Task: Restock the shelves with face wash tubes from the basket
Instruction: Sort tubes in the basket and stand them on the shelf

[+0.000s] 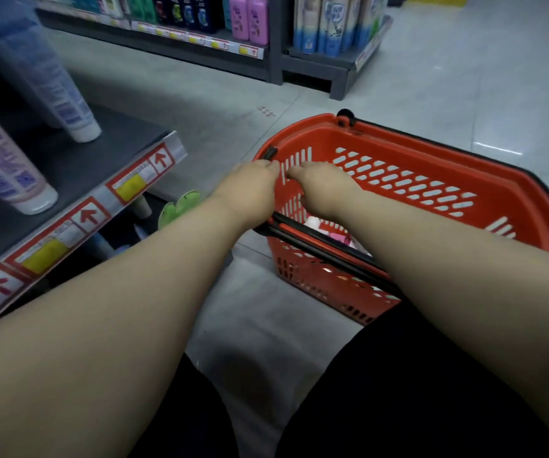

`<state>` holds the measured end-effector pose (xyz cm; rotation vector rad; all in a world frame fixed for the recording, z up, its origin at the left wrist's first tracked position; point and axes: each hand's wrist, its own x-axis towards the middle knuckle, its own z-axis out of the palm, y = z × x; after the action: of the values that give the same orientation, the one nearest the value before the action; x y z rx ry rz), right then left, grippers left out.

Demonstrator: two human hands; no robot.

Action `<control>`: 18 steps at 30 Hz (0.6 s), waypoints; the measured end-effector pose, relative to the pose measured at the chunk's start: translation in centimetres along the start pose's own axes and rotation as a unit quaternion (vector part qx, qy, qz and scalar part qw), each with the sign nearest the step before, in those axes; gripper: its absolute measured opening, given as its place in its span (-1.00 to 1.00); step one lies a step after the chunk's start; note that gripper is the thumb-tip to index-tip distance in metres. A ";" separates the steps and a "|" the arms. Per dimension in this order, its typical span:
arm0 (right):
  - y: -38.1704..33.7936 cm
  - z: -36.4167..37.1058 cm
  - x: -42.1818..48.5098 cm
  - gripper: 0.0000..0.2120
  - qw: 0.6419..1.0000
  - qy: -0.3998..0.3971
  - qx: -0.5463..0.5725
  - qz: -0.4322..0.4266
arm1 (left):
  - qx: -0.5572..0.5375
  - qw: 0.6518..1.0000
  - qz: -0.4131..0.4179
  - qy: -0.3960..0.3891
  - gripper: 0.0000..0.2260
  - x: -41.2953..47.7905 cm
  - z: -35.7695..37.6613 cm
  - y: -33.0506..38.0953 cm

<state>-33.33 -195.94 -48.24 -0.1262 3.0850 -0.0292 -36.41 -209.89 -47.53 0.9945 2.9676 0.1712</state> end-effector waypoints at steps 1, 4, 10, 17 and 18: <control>0.8 0.1 -0.5 -0.52 1.000 -0.011 0.000 0.012 | 0.008 1.000 0.017 -0.001 -0.55 0.5 0.3 1.0; 3.1 0.8 -1.5 -0.47 0.999 -0.039 0.005 0.036 | 0.048 0.997 0.066 -0.012 -0.48 1.8 1.4 3.5; 7.5 3.4 -0.8 -0.45 0.993 -0.100 0.019 0.068 | 0.109 0.985 0.068 -0.118 -0.52 5.5 4.7 5.5; 11.4 5.6 -0.9 -0.40 0.969 -0.211 0.051 0.115 | 0.100 0.959 0.044 -0.263 -0.49 8.7 8.7 8.1; 11.4 5.9 -1.0 -0.39 0.963 -0.240 0.052 0.115 | 0.098 0.951 0.051 -0.288 -0.47 8.5 9.4 8.4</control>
<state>-32.89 -184.59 -54.28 0.2015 2.5866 -0.1309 -37.80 -197.15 -55.70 1.0019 2.4283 -0.3606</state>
